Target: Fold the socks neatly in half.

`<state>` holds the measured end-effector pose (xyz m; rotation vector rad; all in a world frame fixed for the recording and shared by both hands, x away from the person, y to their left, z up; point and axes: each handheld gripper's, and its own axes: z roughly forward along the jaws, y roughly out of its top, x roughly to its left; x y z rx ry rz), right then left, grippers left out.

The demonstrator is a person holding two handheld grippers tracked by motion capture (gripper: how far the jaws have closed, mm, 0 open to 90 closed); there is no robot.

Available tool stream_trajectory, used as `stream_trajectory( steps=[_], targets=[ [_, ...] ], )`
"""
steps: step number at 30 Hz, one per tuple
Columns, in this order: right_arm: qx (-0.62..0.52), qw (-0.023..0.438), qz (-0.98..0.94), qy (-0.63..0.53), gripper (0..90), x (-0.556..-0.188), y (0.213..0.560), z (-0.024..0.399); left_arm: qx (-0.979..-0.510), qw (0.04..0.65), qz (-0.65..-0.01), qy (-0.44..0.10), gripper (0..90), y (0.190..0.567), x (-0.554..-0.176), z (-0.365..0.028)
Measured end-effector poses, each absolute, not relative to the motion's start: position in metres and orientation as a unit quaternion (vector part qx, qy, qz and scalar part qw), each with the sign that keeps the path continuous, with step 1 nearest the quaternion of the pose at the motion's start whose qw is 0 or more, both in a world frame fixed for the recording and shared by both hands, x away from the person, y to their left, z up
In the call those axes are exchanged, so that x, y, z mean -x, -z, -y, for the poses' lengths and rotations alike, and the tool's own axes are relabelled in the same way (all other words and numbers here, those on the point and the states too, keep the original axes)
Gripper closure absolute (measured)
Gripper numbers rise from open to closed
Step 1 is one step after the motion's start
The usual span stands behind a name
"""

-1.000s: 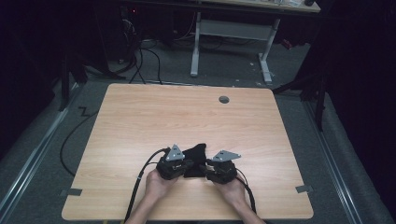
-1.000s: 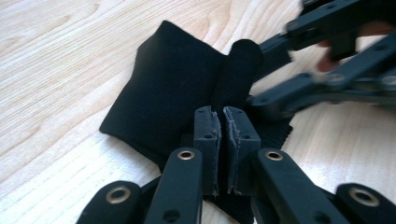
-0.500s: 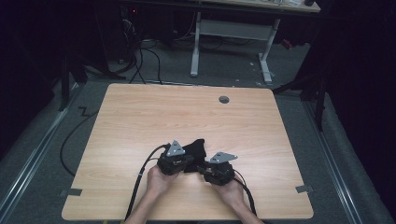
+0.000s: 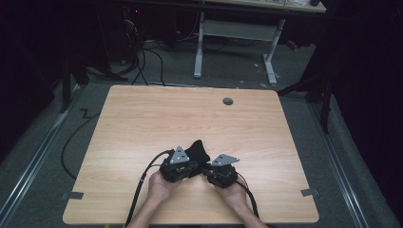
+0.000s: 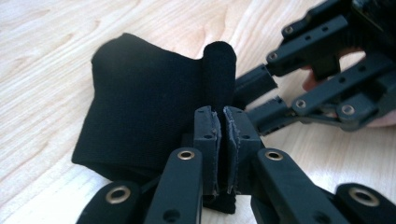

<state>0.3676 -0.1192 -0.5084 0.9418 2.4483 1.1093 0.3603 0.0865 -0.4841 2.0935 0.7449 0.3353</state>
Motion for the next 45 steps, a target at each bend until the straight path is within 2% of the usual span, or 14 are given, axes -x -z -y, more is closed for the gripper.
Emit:
stream_trajectory(
  steps=[10, 15, 20, 21, 22, 29, 37, 45],
  targets=[
    [-0.329, 0.137, -0.849, -0.390, 61.0, -0.368, 0.508, 0.120, -0.830, 0.439, -0.320, -0.127, 81.7, 0.491, -0.367, -0.092],
    [-0.330, 0.135, -0.840, -0.408, 60.9, -0.368, 0.502, 0.126, -0.823, 0.442, -0.331, -0.128, 74.5, 0.489, -0.368, -0.094],
    [-0.323, 0.135, -0.836, -0.422, 66.9, -0.365, 0.495, 0.132, -0.815, 0.448, -0.343, -0.131, 62.6, 0.487, -0.366, -0.094],
    [-0.323, 0.135, -0.836, -0.422, 66.9, -0.365, 0.495, 0.132, -0.811, 0.452, -0.347, -0.133, 62.6, 0.486, -0.366, -0.095],
    [-0.319, 0.137, -0.838, -0.422, 71.1, -0.365, 0.493, 0.134, -0.805, 0.458, -0.350, -0.138, 60.3, 0.483, -0.364, -0.096],
    [-0.308, 0.152, -0.828, -0.443, 76.3, -0.364, 0.473, 0.139, -0.786, 0.467, -0.372, -0.158, 58.4, 0.475, -0.364, -0.103],
    [-0.304, 0.172, -0.828, -0.438, 76.4, -0.377, 0.458, 0.137, -0.773, 0.444, -0.413, -0.188, 57.7, 0.470, -0.369, -0.106],
    [-0.320, 0.172, -0.825, -0.432, 75.5, -0.395, 0.454, 0.136, -0.767, 0.425, -0.445, -0.183, 53.2, 0.473, -0.374, -0.106]
  ],
)
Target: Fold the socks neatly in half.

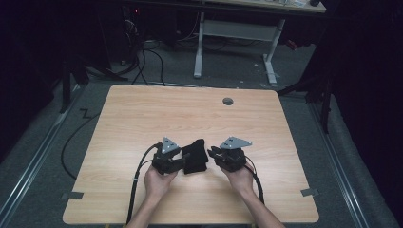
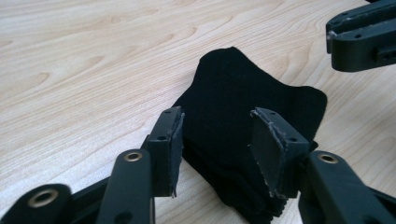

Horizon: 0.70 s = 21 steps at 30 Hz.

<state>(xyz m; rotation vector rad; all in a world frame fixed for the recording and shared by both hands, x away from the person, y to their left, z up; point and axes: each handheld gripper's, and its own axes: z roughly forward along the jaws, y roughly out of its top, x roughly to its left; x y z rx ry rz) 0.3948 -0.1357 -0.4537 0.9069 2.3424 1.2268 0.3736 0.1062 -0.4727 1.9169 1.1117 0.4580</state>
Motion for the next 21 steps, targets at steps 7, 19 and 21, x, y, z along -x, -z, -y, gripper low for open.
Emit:
stream_trajectory(
  steps=[7, 19, 21],
  targets=[
    [-0.328, 0.170, -0.831, -0.416, 73.1, -0.404, 0.462, 0.129, -0.774, 0.411, -0.448, -0.178, 51.0, 0.476, -0.374, -0.101],
    [-0.315, 0.152, -0.851, -0.392, 71.7, -0.398, 0.481, 0.120, -0.788, 0.397, -0.440, -0.164, 52.0, 0.489, -0.366, -0.097],
    [-0.315, 0.146, -0.853, -0.390, 71.2, -0.396, 0.486, 0.121, -0.787, 0.402, -0.439, -0.162, 53.3, 0.490, -0.364, -0.097]
  ],
)
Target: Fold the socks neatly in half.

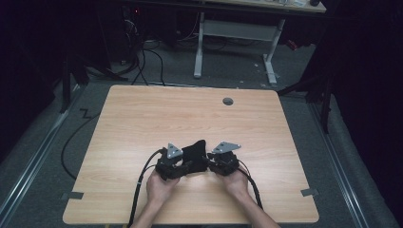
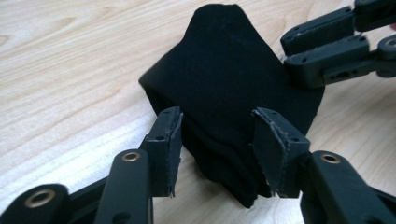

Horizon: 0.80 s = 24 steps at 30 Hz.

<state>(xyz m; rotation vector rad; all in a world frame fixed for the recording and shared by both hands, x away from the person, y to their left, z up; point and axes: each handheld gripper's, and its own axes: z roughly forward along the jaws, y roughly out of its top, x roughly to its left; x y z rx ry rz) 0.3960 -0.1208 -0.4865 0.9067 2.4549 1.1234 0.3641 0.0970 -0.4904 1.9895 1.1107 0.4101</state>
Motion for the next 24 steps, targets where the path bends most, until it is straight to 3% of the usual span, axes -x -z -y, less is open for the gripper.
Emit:
stream_trajectory(
  steps=[10, 24],
  targets=[
    [-0.309, 0.138, -0.855, -0.393, 68.5, -0.383, 0.495, 0.125, -0.787, 0.413, -0.436, -0.140, 54.3, 0.495, -0.350, -0.098],
    [-0.326, 0.155, -0.851, -0.382, 63.5, -0.385, 0.497, 0.133, -0.788, 0.412, -0.433, -0.150, 54.7, 0.498, -0.373, -0.089]
  ],
)
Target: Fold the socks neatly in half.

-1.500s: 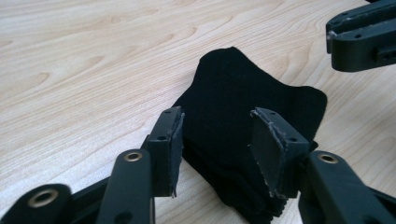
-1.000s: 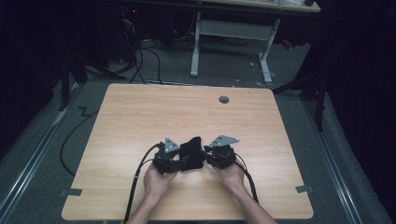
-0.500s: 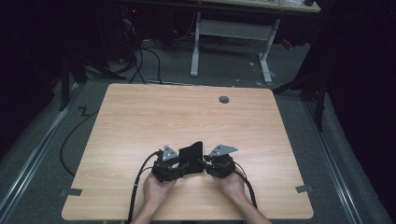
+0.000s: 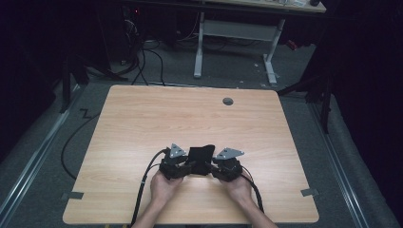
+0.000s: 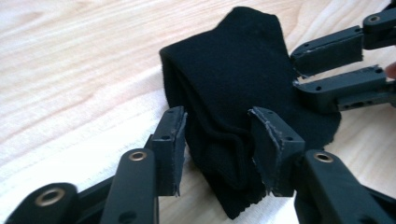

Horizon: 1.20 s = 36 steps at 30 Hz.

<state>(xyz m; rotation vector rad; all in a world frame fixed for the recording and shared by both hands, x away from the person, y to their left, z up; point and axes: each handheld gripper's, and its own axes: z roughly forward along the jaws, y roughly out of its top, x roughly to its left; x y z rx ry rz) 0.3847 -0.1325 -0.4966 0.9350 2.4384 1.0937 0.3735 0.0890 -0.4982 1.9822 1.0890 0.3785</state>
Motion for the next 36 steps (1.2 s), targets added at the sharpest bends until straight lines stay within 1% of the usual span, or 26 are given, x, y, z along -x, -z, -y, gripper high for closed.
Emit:
stream_trajectory(
  steps=[4, 6, 10, 12, 15, 18, 23, 27, 36],
  targets=[
    [-0.326, 0.154, -0.851, -0.382, 62.9, -0.384, 0.496, 0.133, -0.782, 0.419, -0.434, -0.154, 47.5, 0.494, -0.364, -0.094],
    [-0.325, 0.155, -0.851, -0.384, 62.6, -0.384, 0.496, 0.132, -0.782, 0.425, -0.431, -0.145, 45.3, 0.492, -0.358, -0.098],
    [-0.323, 0.151, -0.850, -0.389, 61.6, -0.382, 0.494, 0.133, -0.793, 0.415, -0.428, -0.126, 42.8, 0.493, -0.352, -0.100],
    [-0.321, 0.147, -0.850, -0.392, 61.1, -0.380, 0.493, 0.132, -0.800, 0.404, -0.428, -0.120, 44.2, 0.497, -0.352, -0.098],
    [-0.321, 0.136, -0.851, -0.394, 61.1, -0.377, 0.492, 0.132, -0.803, 0.404, -0.425, -0.111, 50.6, 0.502, -0.354, -0.095],
    [-0.319, 0.133, -0.851, -0.395, 61.1, -0.376, 0.490, 0.132, -0.803, 0.406, -0.422, -0.110, 54.8, 0.502, -0.356, -0.093],
    [-0.329, 0.136, -0.849, -0.391, 61.1, -0.381, 0.490, 0.134, -0.803, 0.404, -0.425, -0.108, 56.1, 0.502, -0.363, -0.088],
    [-0.338, 0.150, -0.844, -0.389, 61.0, -0.384, 0.490, 0.137, -0.798, 0.409, -0.429, -0.109, 56.3, 0.504, -0.366, -0.082],
    [-0.368, 0.164, -0.832, -0.381, 61.1, -0.402, 0.490, 0.138, -0.797, 0.407, -0.430, -0.114, 57.5, 0.504, -0.372, -0.072]
  ],
)
